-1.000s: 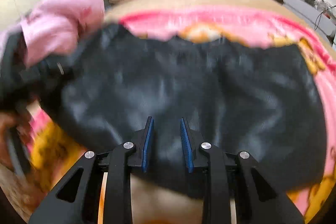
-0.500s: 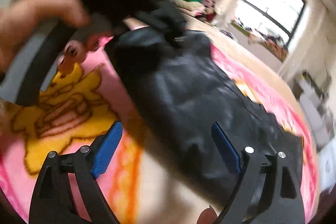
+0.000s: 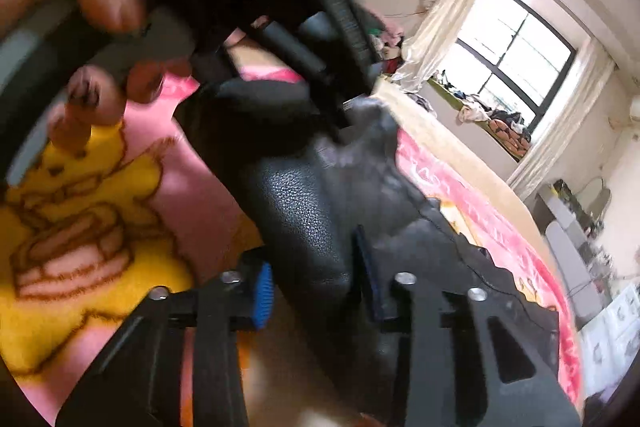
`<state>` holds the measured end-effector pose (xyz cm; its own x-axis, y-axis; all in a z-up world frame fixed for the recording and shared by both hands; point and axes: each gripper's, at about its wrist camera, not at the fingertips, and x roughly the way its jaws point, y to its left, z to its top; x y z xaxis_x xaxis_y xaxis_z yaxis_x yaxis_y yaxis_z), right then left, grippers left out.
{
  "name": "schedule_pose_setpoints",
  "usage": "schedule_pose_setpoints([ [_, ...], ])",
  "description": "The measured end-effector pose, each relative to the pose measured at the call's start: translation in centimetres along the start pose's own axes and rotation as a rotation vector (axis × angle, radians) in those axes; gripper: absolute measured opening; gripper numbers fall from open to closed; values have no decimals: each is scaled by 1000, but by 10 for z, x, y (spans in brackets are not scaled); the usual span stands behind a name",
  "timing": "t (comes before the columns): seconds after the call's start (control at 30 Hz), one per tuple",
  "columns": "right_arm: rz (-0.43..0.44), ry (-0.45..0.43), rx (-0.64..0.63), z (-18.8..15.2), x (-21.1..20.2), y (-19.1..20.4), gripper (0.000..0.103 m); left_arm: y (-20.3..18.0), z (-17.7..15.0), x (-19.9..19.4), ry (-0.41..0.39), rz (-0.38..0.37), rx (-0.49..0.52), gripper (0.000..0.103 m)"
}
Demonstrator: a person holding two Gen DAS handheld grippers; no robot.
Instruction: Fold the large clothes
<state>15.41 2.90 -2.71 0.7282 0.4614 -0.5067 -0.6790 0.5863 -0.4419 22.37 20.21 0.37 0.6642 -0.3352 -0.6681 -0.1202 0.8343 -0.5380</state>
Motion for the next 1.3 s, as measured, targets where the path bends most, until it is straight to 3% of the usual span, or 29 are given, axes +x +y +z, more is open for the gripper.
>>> schedule_pose_setpoints([
  [0.07,4,-7,29,1,-2,-6,27,2,0,1,3,22,-14,60],
  [0.13,-1,-10,31,1,-2,-7,25,9,0,2,10,49,-42,81],
  [0.2,0,-16,39,1,-3,-9,25,22,-1,7,32,44,-117,89],
  [0.3,15,-16,58,1,-6,-10,25,34,-3,13,68,-30,-218,90],
  [0.37,26,-20,76,0,-6,-13,25,35,-3,15,64,-80,-239,88],
  [0.43,28,-24,82,0,-7,-15,25,29,-3,13,56,-138,-235,52],
  [0.47,23,-25,82,0,-8,-15,25,24,-2,11,53,-163,-227,49],
  [0.53,18,-32,101,-1,-12,-18,25,2,-1,1,19,-116,-134,43],
  [0.83,-38,-106,327,-15,-67,-61,24,-116,-15,-40,-127,-51,154,43],
  [1.3,-92,-95,584,-85,-124,-147,21,-258,-43,10,-42,-45,394,43],
])
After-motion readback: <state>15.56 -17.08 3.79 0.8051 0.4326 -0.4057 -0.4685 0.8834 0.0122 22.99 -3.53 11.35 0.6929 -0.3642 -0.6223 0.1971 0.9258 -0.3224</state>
